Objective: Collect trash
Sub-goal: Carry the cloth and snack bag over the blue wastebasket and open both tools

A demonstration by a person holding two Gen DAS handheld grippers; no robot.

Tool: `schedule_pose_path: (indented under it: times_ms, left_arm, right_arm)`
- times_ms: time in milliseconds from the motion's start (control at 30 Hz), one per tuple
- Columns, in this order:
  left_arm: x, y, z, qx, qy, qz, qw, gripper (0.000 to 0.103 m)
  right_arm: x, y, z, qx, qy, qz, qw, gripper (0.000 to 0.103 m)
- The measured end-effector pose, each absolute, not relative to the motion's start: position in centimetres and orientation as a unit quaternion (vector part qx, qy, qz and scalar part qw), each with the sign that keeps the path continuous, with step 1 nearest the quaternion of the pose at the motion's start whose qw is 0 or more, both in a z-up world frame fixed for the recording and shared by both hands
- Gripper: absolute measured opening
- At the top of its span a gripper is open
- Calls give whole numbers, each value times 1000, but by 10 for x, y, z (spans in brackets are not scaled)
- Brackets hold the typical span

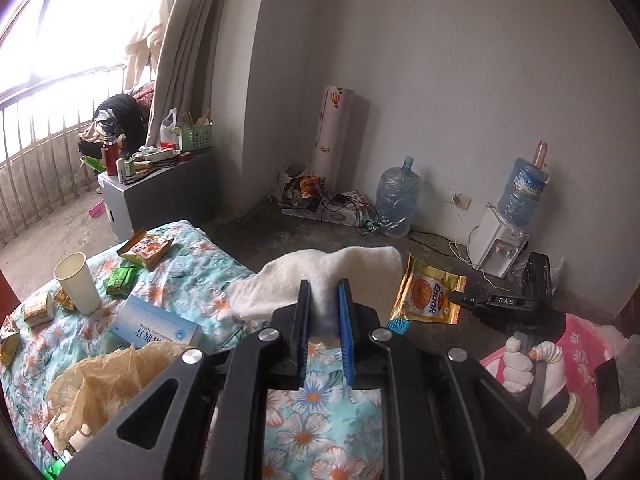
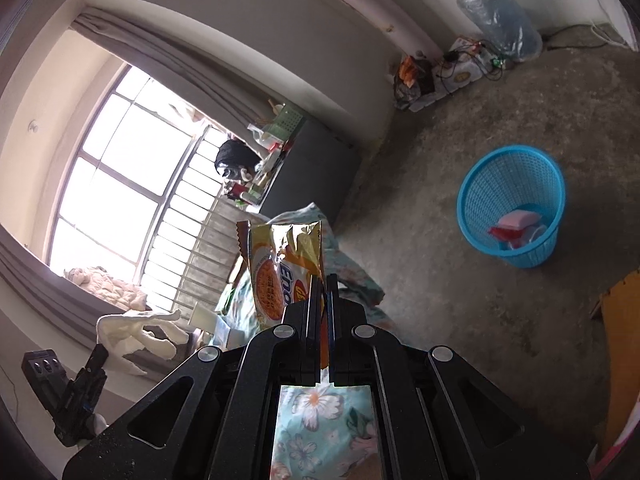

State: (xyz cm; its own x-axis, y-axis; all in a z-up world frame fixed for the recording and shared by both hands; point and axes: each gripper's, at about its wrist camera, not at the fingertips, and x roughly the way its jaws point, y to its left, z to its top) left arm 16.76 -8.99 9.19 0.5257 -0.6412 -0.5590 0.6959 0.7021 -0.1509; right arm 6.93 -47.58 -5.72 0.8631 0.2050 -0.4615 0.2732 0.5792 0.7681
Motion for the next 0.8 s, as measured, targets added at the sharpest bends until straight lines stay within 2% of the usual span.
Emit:
schedule_pose_path:
  times_ms: [133, 300, 467, 600, 633, 667, 700, 733, 767, 800]
  left_arm:
    - [195, -202, 67, 123, 348, -431, 824, 13]
    - [239, -334, -6, 193, 421, -446, 766, 13]
    - [279, -431, -94, 217, 480, -436, 730, 14]
    - [307, -486, -143, 196, 510, -437, 715, 15]
    - [313, -496, -153, 186, 518, -440, 710, 20]
    - [319, -506, -163, 180, 525, -442, 705, 24]
    - [324, -514, -173, 175, 531, -442, 702, 37]
    - [328, -520, -182, 169, 536, -439, 700, 50]
    - [330, -525, -189, 163, 541, -436, 700, 52]
    - [331, -527, -193, 157, 544, -432, 702, 52]
  right_arm:
    - [63, -513, -75, 452, 257, -106, 848, 1]
    - [76, -560, -127, 480, 276, -179, 813, 1]
    - [108, -598, -181, 497, 309, -220, 780, 1]
    - [141, -623, -215, 490, 336, -234, 770, 2]
    - [150, -629, -223, 486, 342, -236, 769, 2]
    - [159, -635, -230, 479, 347, -241, 770, 9]
    - [167, -640, -238, 473, 350, -245, 771, 15]
    - [173, -645, -247, 469, 354, -254, 768, 30]
    - [176, -649, -255, 467, 360, -267, 762, 37]
    - [177, -652, -262, 468, 364, -277, 756, 37]
